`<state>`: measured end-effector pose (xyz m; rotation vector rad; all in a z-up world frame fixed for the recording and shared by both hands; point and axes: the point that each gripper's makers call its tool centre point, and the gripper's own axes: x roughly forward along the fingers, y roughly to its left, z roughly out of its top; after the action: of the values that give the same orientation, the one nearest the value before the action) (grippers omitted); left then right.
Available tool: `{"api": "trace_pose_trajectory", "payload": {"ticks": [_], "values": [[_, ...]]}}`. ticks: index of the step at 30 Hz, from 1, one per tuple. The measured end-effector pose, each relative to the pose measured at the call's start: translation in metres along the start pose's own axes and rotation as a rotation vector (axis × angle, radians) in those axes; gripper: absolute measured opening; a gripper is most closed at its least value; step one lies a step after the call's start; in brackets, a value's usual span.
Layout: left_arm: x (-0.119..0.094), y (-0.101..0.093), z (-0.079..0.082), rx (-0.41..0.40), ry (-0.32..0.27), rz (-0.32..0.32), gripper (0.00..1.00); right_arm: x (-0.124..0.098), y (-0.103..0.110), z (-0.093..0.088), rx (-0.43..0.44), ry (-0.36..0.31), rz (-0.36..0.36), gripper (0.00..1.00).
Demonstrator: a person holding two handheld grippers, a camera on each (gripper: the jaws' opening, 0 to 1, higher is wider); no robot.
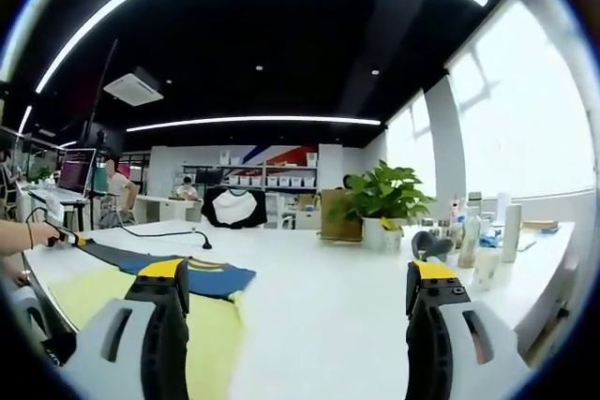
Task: Fold the garment on the visible template until the final outline fits inside the template.
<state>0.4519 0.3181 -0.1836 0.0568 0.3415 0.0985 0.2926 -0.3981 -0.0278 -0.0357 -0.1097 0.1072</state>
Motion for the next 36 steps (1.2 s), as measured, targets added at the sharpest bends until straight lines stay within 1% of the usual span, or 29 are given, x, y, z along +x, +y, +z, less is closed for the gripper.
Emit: {"api": "trace_pose_trajectory", "payload": {"ticks": [4, 7, 10, 12, 13, 14, 15, 16, 17, 19, 21, 22, 24, 25, 26, 27, 28, 29, 30, 33, 34, 35, 36], "values": [[0.002, -0.003, 0.001, 0.016, -0.003, -0.008, 0.05, 0.000, -0.001, -0.001, -0.005, 0.007, 0.001, 0.99], [0.002, -0.004, 0.001, 0.020, -0.003, -0.006, 0.04, 0.000, -0.001, 0.000, -0.007, 0.005, -0.001, 0.99], [0.001, -0.004, 0.002, -0.050, 0.010, -0.002, 0.04, -0.002, -0.001, 0.002, -0.011, 0.003, 0.000, 0.99], [0.000, -0.003, 0.002, -0.069, 0.012, 0.008, 0.04, -0.003, -0.002, 0.002, -0.011, 0.000, -0.002, 0.99], [-0.001, -0.001, 0.002, -0.112, 0.012, 0.035, 0.04, -0.003, -0.002, 0.002, -0.009, 0.004, -0.003, 0.99], [-0.001, -0.002, 0.002, -0.140, 0.021, 0.035, 0.04, -0.003, -0.004, 0.001, -0.005, 0.010, -0.004, 0.99], [-0.001, -0.003, 0.004, -0.159, 0.018, 0.036, 0.04, -0.003, -0.004, 0.001, -0.002, 0.010, -0.006, 0.99], [-0.003, -0.002, 0.007, -0.159, 0.006, 0.039, 0.04, -0.003, -0.006, 0.001, -0.002, 0.007, -0.009, 0.99], [-0.004, -0.002, 0.013, -0.166, -0.015, 0.043, 0.04, -0.003, -0.006, 0.002, -0.004, 0.007, -0.010, 0.99], [-0.007, -0.003, 0.021, -0.189, -0.037, 0.040, 0.03, -0.004, -0.008, 0.002, -0.008, 0.008, -0.012, 0.99], [-0.008, -0.006, 0.028, -0.217, -0.052, 0.026, 0.03, -0.003, -0.014, -0.002, -0.006, 0.020, -0.026, 0.99], [-0.009, -0.006, 0.031, -0.222, -0.054, 0.028, 0.03, -0.003, -0.016, -0.005, -0.003, 0.031, -0.035, 0.99], [-0.014, -0.001, 0.038, -0.191, -0.072, 0.071, 0.03, 0.000, -0.013, -0.008, -0.018, 0.041, -0.030, 0.99], [-0.014, -0.005, 0.041, -0.202, -0.074, 0.058, 0.03, 0.002, -0.012, -0.012, -0.024, 0.055, -0.019, 0.99], [-0.015, -0.010, 0.050, -0.269, -0.089, 0.031, 0.03, 0.003, -0.011, -0.018, -0.018, 0.085, -0.014, 0.99], [-0.017, -0.013, 0.055, -0.296, -0.095, 0.015, 0.03, 0.003, -0.012, -0.019, -0.019, 0.085, -0.015, 0.99], [-0.020, -0.016, 0.065, -0.296, -0.121, 0.004, 0.03, 0.003, -0.013, -0.019, -0.019, 0.083, -0.018, 0.99], [-0.022, -0.019, 0.070, -0.283, -0.123, -0.006, 0.03, 0.002, -0.014, -0.019, -0.018, 0.078, -0.021, 0.99], [-0.025, -0.024, 0.079, -0.286, -0.134, -0.028, 0.03, 0.002, -0.015, -0.018, -0.014, 0.071, -0.023, 0.99], [-0.032, -0.035, 0.095, -0.319, -0.156, -0.074, 0.03, 0.001, -0.018, -0.019, -0.003, 0.070, -0.028, 0.99], [-0.033, -0.037, 0.099, -0.320, -0.159, -0.082, 0.03, 0.001, -0.019, -0.019, -0.002, 0.069, -0.029, 0.99], [-0.036, -0.043, 0.105, -0.321, -0.159, -0.105, 0.03, 0.002, -0.020, -0.020, 0.000, 0.071, -0.031, 0.99], [-0.038, -0.050, 0.107, -0.322, -0.149, -0.140, 0.03, 0.002, -0.021, -0.021, 0.001, 0.071, -0.034, 0.99]]}}
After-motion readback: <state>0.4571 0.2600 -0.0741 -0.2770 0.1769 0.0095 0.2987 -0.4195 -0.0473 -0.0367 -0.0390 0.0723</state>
